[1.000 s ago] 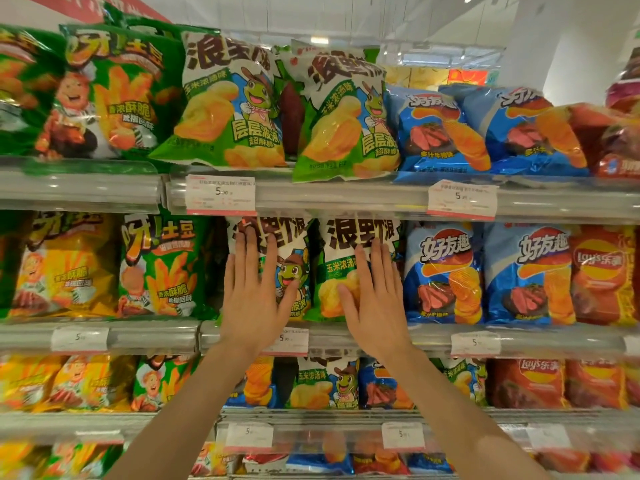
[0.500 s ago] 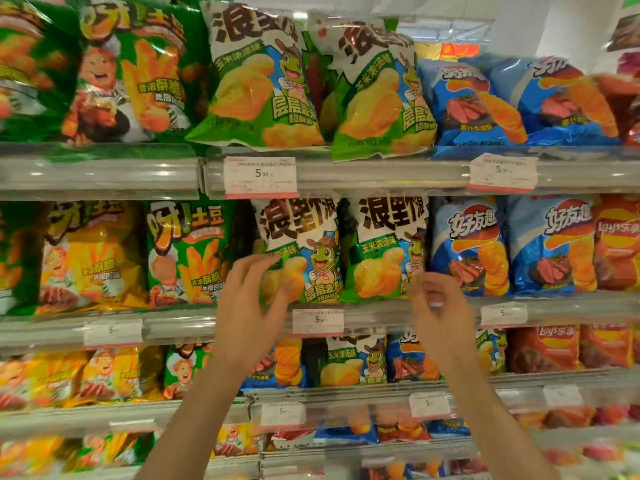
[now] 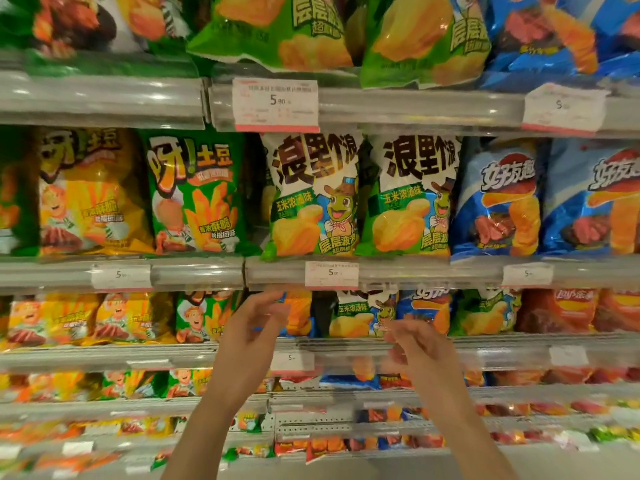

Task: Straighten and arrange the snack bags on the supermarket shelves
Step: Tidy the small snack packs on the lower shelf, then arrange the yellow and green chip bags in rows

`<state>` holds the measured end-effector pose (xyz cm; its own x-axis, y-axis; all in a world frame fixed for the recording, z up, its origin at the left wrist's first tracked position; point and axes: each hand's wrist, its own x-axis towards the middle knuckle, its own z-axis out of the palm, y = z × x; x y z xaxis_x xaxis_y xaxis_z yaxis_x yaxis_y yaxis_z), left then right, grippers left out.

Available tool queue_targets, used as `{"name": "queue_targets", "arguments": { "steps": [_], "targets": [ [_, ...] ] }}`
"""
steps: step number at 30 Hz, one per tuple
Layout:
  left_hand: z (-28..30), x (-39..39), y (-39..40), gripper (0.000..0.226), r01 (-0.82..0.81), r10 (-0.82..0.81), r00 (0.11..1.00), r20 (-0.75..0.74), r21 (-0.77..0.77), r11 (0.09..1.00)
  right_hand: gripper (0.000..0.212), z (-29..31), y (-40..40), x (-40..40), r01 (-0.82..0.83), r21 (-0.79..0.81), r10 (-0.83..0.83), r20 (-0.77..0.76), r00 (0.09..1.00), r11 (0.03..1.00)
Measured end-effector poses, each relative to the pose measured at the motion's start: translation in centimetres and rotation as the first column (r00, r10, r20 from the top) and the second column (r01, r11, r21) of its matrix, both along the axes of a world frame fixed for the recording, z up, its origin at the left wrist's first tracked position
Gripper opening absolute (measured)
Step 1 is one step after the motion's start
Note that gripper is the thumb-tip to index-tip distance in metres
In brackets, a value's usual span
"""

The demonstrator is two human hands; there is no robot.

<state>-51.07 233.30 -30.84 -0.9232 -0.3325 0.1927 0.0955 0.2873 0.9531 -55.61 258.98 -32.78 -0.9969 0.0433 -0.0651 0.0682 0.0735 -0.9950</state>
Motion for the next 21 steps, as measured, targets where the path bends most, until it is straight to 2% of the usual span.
{"name": "queue_targets", "arguments": {
  "steps": [8,12,16,21],
  "targets": [
    [1.1,1.5,-0.8,0.023,-0.099,0.099,0.995,-0.012,0.037,0.994,0.011,0.6,-1.2,-1.7,-0.072,0.007,0.072,-0.033,0.997,0.997],
    [1.4,2.0,-2.5,0.015,-0.123,0.125,0.992,-0.027,0.066,0.99,0.01,0.8,-3.0,-1.5,-0.098,0.028,0.1,-0.05,0.994,0.995],
    [1.4,2.1,-4.7,0.015,-0.106,0.109,0.993,-0.037,0.086,0.991,0.012,1.3,-5.3,-1.1,-0.111,0.044,0.112,-0.037,0.993,0.993],
    [1.7,3.0,-9.8,0.014,-0.035,0.044,0.996,-0.079,0.102,0.994,0.011,1.3,-10.3,0.8,-0.08,0.051,0.086,-0.111,0.99,0.995]
  ]
}}
